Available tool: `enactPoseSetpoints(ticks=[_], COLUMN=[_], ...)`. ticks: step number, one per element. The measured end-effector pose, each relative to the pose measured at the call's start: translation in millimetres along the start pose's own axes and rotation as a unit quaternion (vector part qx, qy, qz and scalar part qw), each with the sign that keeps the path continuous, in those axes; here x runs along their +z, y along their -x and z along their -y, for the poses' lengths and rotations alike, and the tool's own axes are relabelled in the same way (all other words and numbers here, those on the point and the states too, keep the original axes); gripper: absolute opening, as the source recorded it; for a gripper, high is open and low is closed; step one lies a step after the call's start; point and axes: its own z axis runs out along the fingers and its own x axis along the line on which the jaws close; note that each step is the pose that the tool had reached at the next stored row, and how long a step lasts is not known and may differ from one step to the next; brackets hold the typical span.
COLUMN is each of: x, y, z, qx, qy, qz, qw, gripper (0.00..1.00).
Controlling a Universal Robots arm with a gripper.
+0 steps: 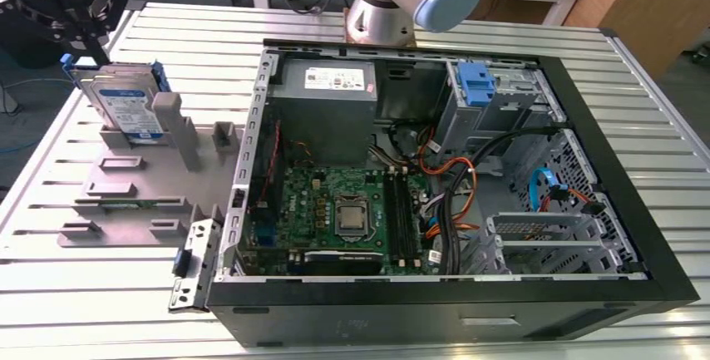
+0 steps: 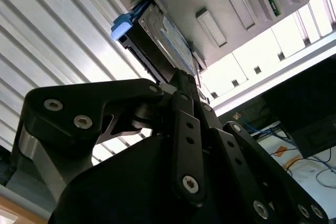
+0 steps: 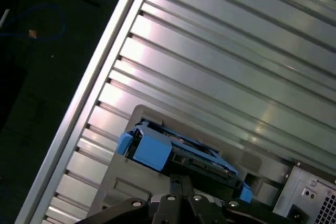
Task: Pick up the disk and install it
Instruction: 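Pick up the disk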
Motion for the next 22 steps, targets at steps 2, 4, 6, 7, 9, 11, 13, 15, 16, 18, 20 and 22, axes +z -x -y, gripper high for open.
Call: enactPoseSetpoints(ticks=[2, 4, 6, 7, 9, 11, 13, 15, 16, 18, 20, 22], x=[0.2, 0.4, 0.8, 1.0, 1.4, 2.0, 2.7, 3.3, 3.6, 4.3, 4.9, 5.5], y=[0.0, 0.0, 0.0, 0.0, 0.0, 0.0, -0.1, -0.1, -0.1, -0.1, -0.1, -0.2], z=[0.0, 0.0, 0.0, 0.0, 0.0, 0.0, 0.0, 0.1, 0.0, 0.1, 0.1, 0.1], qx=[-0.017, -0.035, -0.054, -0.063, -0.081, -0.099, -0.117, -0.135, -0.144, -0.162, -0.180, -0.198], qy=[0.0004, 0.0008, 0.0013, 0.0015, 0.0019, 0.0023, 0.0028, 0.0032, 0.0034, 0.0038, 0.0043, 0.0047], qz=[-0.0003, -0.0005, -0.0008, -0.0009, -0.0012, -0.0014, -0.0018, -0.0020, -0.0022, -0.0024, -0.0027, -0.0030], qw=[0.99985, 0.99937, 0.99855, 0.99803, 0.99674, 0.99513, 0.99310, 0.99083, 0.98958, 0.98683, 0.98371, 0.98021], gripper=[0.11, 0.11, 0.11, 0.11, 0.11, 0.11, 0.11, 0.11, 0.11, 0.11, 0.11, 0.11])
